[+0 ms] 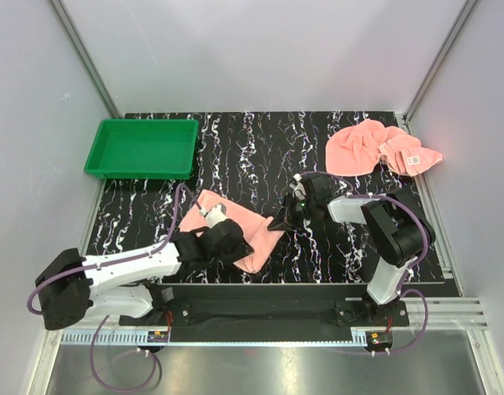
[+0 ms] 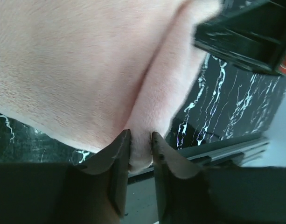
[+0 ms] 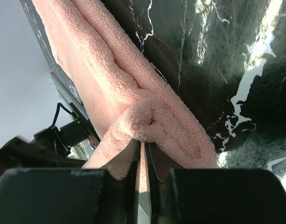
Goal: Roll the towels
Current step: Roll the towel
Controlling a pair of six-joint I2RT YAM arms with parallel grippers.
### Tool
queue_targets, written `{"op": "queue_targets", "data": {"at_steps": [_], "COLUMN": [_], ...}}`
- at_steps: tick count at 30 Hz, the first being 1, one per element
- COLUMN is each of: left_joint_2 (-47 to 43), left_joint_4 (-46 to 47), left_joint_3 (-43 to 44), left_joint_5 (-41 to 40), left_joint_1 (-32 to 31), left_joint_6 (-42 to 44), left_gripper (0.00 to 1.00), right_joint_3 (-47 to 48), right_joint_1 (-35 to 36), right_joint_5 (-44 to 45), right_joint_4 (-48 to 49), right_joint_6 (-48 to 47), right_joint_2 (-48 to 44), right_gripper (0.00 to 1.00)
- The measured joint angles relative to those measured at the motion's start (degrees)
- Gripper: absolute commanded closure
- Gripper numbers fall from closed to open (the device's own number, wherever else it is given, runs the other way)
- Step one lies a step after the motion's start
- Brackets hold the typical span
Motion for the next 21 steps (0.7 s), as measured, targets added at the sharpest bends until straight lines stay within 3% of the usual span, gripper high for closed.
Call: {"op": "queue_targets", "data": {"at_steps": [1,4,10,16,21], "left_joint_2": [0.00,-0.02,0.37,8.17,17.05], "left_joint_4": [-3.67,-12.04,-16.37,-10.73,-6.86], "left_joint_3": [2.84,10.19,17.62,21.70,22.01], "left_joint_5": [-2.03,-8.46,-15.21,-14.01,-12.79], "left_joint_1": [-1.14,-4.07,-6.05,-9.64,-10.95], "left_joint_6": [2.12,8.44,28.83,48.98,55.12], "left_gripper": [0.55,0.40,0.29,0.28,0.29], "right_joint_3": [0.20,0.83,2.45,3.30,3.48], "right_joint_1": [0.00,0.04,0.96,1.57,1.60], "right_joint_5": [-0.02,0.09,1.05,1.88,1.95], "right_joint_4": [-0.07,-0.63,-2.93,-4.50,-4.90], "right_joint_6": [-0.07,-0.63,-2.34,-3.50,-4.02], "right_joint_2": [0.09,0.20,0.33,0.42,0.57], "right_gripper": [0.87,0.86,0.87,0.87,0.87]}}
